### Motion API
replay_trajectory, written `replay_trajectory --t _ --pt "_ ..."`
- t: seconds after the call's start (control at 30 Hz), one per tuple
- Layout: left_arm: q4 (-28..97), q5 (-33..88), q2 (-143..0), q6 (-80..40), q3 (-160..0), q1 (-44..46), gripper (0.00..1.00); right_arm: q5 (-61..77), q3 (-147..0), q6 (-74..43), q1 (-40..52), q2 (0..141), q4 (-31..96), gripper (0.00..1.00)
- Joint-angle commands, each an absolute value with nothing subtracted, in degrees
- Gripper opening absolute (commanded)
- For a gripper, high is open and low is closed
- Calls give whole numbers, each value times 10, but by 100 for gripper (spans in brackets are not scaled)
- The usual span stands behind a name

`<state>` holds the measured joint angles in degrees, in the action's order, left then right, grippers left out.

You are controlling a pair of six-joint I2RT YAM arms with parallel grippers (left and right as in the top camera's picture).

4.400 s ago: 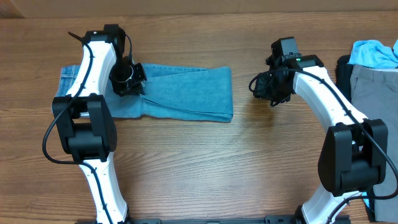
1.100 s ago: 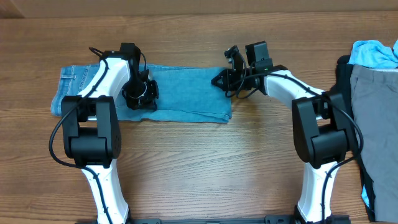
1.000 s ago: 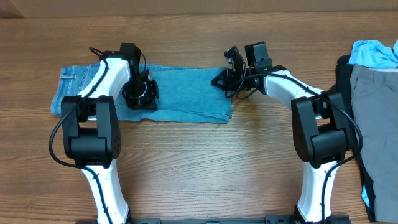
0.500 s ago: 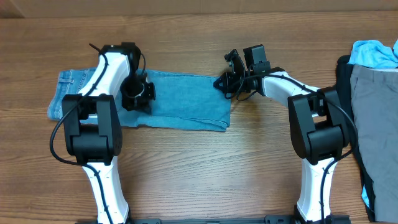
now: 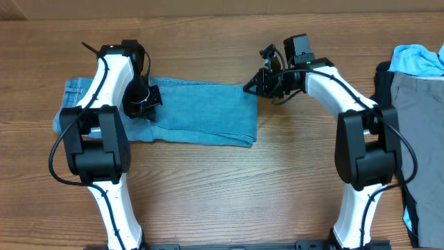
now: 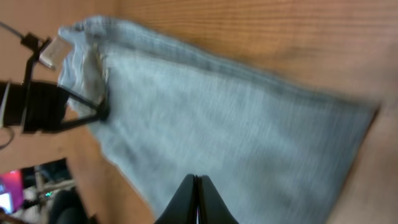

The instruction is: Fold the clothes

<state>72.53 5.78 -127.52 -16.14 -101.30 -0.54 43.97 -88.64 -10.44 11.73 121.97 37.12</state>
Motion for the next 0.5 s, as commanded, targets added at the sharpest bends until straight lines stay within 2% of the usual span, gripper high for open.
replay_trajectory --t 0.0,0.23,0.47 --pt "700 23 -1272 -165 -1003 -7 5 451 -892 -63 128 1195 435 4" --pt "644 24 -1272 -165 -951 -7 4 451 -872 17 162 1195 528 4" --pt "612 24 -1272 -165 -927 -7 4 370 -788 32 190 1195 467 4"
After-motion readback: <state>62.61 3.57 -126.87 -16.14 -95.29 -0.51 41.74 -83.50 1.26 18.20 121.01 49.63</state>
